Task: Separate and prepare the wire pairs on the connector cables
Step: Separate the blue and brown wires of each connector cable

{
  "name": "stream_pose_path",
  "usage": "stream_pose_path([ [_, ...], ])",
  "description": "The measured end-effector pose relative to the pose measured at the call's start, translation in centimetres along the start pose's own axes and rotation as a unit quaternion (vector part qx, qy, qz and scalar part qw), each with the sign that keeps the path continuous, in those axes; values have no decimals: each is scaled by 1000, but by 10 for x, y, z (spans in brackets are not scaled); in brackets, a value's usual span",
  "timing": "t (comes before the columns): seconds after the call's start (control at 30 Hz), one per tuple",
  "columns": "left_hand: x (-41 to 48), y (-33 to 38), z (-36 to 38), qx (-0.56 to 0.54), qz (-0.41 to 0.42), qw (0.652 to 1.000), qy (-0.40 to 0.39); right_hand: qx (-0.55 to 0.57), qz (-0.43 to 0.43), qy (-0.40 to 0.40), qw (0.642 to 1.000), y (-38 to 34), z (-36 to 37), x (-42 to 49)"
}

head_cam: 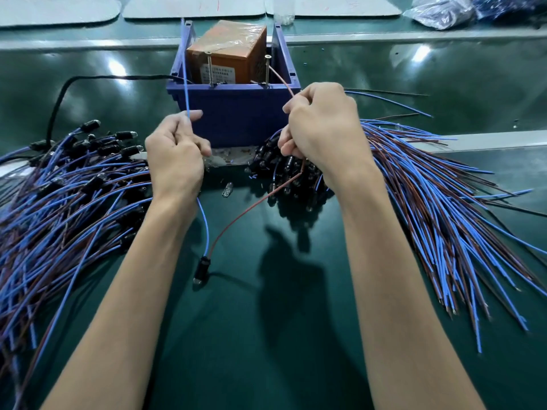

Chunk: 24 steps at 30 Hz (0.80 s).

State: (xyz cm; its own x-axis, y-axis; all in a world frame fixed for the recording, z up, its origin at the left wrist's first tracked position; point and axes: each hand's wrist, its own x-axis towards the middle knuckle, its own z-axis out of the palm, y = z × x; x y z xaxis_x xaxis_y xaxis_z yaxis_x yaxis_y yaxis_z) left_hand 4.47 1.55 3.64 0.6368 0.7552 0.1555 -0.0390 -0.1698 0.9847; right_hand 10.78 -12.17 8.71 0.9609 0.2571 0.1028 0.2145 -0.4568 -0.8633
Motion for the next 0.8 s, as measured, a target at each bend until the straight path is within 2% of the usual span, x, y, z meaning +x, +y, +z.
stream_pose_path([
  [0.17, -4, -1, 6, 43, -38, 996, -74, -10, 13, -17, 1000, -1, 0, -2],
  [0.27, -4, -3, 7, 71, -58, 993, -68, -14, 20, -20, 999, -1, 0, -1],
  [0.43, -3, -3, 2, 70, -35, 993, -87, -12, -4, -15, 1000, 2, 1, -2],
  [0.57, -6, 1, 2, 88, -48, 981, -166, -23, -5, -52, 998, -1, 1, -3],
  [0.7, -13, 9, 3, 98, -71, 955, -273, -24, -3, -102, 995, -2, 1, -7],
  [0.8, -20, 13, 6, 92, -91, 943, -308, -38, -9, -116, 993, 0, 3, -6],
])
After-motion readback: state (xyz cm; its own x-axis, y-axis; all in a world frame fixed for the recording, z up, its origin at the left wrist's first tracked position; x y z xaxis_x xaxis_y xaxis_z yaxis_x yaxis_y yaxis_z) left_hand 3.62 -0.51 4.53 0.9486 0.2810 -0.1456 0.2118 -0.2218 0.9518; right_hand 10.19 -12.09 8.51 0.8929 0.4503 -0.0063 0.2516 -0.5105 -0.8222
